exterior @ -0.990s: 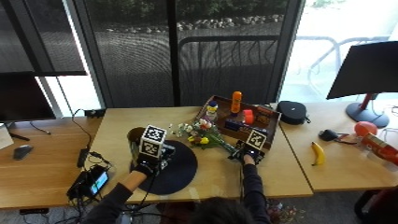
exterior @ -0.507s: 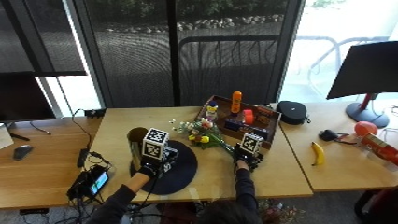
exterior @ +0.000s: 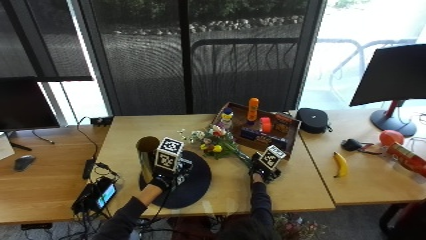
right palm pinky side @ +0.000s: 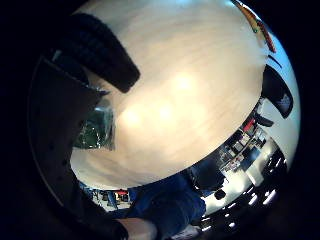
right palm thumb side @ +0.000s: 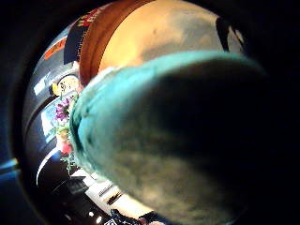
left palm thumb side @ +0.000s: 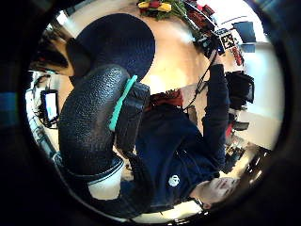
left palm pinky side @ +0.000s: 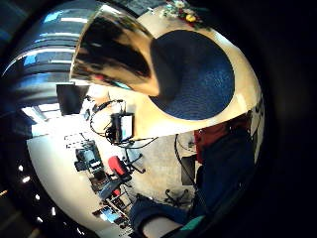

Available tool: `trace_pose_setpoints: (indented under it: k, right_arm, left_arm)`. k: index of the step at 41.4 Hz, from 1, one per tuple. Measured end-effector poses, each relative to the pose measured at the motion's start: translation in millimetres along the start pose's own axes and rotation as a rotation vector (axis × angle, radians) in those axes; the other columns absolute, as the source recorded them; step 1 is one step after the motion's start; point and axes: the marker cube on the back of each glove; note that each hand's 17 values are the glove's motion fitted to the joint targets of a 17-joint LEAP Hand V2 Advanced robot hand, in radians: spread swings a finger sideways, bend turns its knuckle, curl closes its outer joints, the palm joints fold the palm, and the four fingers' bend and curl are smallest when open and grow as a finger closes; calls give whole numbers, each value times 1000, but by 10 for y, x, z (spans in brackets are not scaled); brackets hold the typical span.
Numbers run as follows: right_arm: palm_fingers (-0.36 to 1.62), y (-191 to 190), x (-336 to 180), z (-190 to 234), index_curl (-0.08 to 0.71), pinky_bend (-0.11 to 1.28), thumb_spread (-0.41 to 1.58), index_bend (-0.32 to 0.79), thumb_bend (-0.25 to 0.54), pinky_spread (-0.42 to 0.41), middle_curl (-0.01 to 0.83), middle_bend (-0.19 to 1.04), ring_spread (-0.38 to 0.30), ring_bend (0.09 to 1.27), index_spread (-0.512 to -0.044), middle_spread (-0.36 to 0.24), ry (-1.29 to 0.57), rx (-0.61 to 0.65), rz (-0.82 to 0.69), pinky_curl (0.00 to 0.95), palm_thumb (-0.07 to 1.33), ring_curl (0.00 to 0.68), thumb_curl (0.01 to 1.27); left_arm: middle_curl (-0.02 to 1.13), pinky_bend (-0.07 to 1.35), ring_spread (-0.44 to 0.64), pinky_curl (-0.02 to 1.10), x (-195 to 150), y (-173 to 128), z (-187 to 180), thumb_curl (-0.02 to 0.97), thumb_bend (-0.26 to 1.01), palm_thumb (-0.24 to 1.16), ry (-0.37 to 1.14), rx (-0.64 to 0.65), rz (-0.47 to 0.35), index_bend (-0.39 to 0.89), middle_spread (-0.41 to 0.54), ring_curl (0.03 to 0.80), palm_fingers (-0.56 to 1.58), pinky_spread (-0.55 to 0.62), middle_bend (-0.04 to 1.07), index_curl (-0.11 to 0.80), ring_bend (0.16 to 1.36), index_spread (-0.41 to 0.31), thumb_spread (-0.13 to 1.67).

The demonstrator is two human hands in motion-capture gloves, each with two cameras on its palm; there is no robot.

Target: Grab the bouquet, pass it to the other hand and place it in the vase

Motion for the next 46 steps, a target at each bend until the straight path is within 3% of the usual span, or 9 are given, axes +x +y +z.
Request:
trace_pose_setpoints:
  k: [5,10,13,20,25,30,38,43,46]
  right_arm:
    - [1210,-50,50,9,443,422,1054,366,80,-240,565,440,-258,593,-246,-204,-48,53,69,388,1136,462,413]
    - [1223,-65,-104,-57,475,433,1034,378,74,-253,589,467,-257,605,-244,-206,-224,62,-131,409,1165,484,422]
    - [1217,-48,-117,-146,492,441,1030,382,65,-259,603,479,-253,607,-244,-207,-297,52,-117,422,1172,495,424]
    - [1204,248,-288,-434,525,459,1016,382,41,-260,629,496,-248,617,-243,-210,-502,-57,-273,446,1181,518,423]
    - [1199,330,-438,-647,549,470,1008,389,29,-255,644,498,-249,622,-243,-203,-619,-16,-332,461,1194,532,427]
    - [1192,593,-543,-757,568,473,993,388,15,-253,661,508,-249,623,-241,-202,-684,-180,-273,472,1205,544,429]
    - [1184,979,-846,-1004,595,482,980,382,-5,-253,682,505,-250,624,-238,-194,-786,-109,-556,488,1220,559,431]
    - [1182,1205,-977,-993,610,487,974,376,-9,-252,693,501,-250,622,-237,-191,-783,-101,-672,493,1224,566,432]
    - [1181,1250,-1102,-920,617,487,966,373,-7,-252,699,498,-250,621,-236,-189,-768,-4,-794,496,1229,570,435]
  left_arm:
    - [278,320,352,335,-7,-8,12,251,-15,156,0,-9,-2,181,188,259,166,340,163,373,501,-61,1241]
    - [276,315,355,336,-10,-1,-6,252,-15,156,22,-23,5,183,188,261,169,341,161,379,501,-61,1242]
    - [276,314,356,337,-3,-26,-26,252,-15,156,76,-41,26,182,188,262,170,341,161,382,500,-61,1242]
    - [274,308,357,338,105,-100,-158,252,-14,157,390,-136,111,188,189,261,181,341,163,390,489,-60,1243]
    - [273,304,355,337,201,-222,-343,257,-5,177,521,-100,148,191,196,259,200,338,163,395,480,-48,1252]
    - [276,291,354,338,301,-408,-557,269,7,237,706,-44,161,179,202,265,195,351,165,397,484,-30,1252]
    - [266,313,357,346,458,-708,-912,298,9,335,1092,28,145,155,275,279,165,358,152,382,525,31,1199]
    - [261,347,362,356,514,-812,-1035,312,-6,374,1290,-18,136,140,314,288,173,345,159,367,558,67,1141]
    - [270,353,364,358,555,-927,-1061,318,-11,393,1403,-69,161,136,308,289,178,340,181,359,563,78,1119]
